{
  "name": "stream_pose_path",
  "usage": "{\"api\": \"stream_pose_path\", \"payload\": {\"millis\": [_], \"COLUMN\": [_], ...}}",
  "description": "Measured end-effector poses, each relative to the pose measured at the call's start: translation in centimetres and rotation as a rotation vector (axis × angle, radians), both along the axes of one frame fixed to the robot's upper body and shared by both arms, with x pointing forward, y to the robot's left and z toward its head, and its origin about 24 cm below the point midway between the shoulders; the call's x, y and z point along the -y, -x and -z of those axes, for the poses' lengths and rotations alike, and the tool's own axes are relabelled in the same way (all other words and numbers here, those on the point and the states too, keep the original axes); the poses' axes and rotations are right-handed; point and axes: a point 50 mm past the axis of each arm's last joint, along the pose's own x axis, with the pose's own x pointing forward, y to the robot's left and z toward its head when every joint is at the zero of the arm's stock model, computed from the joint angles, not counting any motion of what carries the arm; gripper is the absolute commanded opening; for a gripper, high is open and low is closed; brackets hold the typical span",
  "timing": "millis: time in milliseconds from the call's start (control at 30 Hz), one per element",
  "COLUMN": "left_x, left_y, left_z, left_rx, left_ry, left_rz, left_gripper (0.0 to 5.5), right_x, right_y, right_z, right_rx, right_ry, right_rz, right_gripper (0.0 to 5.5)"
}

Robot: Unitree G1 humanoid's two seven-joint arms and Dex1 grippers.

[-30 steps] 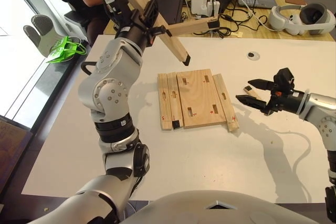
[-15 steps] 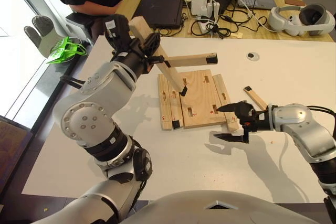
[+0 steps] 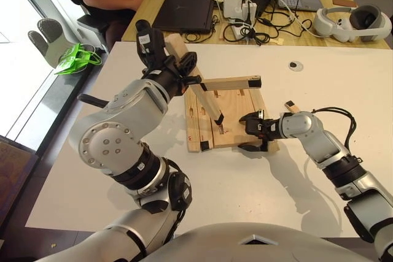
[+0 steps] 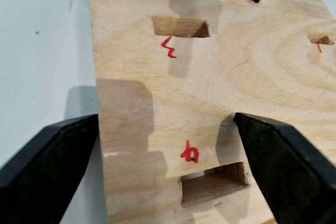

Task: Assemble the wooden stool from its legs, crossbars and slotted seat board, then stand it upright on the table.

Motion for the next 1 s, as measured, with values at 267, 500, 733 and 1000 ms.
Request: {"api": "stream_pose_path", "payload": {"millis": [267, 500, 733, 1000], "left_x": [0.3, 0.7, 0.2, -0.2], "left_y": [-0.4, 1.1, 1.5, 1.3], "left_z": [0.1, 1.9, 2.1, 1.9], "left_rx": [0.037, 0.080, 0.117, 0.151], "left_ry": [-0.019, -0.034, -0.052, -0.028], "left_rz": [-0.074, -0.180, -0.218, -0.284], "left_gripper": [1.01, 1.01, 1.01, 1.01], "right_x": [-2.4, -3.0, 2.4, 8.4], "right_y": [-0.6, -0.6, -0.5, -0.6], "right_z": [0.1, -0.9, -4.0, -5.5], "right_rx": [-0.037, -0.005, 0.011, 0.038], "right_ry": [-0.059, -0.123, -0.345, -0.744], "right_rz": [0.144, 0.230, 0.626, 1.282], "right_gripper": [4.65, 4.65, 4.65, 4.65]}}
